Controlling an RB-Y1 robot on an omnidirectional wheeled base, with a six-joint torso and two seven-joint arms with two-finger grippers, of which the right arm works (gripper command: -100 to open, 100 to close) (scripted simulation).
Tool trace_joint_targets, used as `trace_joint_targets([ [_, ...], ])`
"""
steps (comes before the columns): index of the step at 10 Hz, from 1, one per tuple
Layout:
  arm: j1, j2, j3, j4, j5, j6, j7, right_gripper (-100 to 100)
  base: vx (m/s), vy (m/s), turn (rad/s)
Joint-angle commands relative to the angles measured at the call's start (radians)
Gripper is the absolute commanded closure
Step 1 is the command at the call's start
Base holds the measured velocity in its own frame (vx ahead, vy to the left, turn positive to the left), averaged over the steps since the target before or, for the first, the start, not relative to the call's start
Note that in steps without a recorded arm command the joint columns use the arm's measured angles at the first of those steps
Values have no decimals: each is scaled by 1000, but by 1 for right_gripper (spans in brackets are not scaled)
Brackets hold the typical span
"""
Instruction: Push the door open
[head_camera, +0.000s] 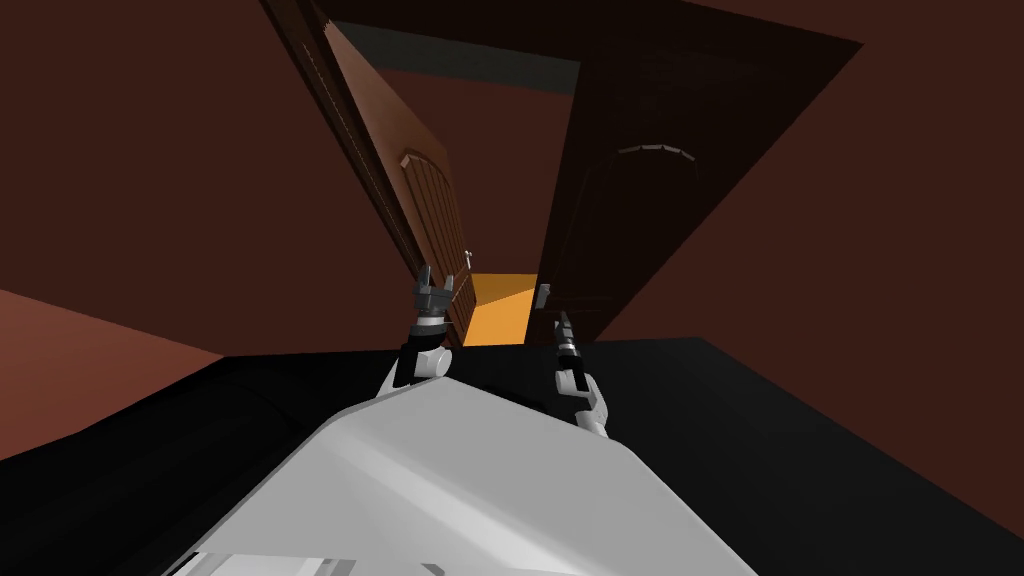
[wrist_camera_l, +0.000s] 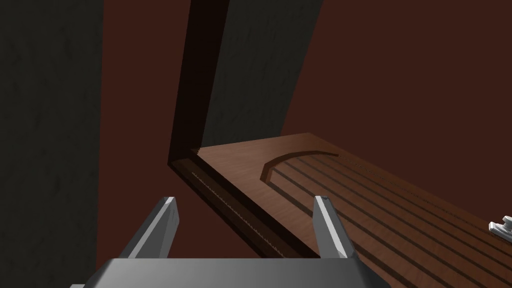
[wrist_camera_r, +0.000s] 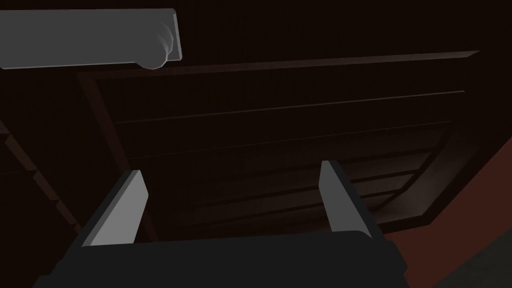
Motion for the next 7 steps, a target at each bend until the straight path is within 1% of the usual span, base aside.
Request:
trace_joint_targets([
  [1,-29,0,3,45,-4,7,-3,-100,80,-64,76],
  [3,-55,2,8,88,-8,17,-5,-100,84,-80,76],
  [7,-102,9,16,164,-14,35,-9,-100,79,-56,66],
])
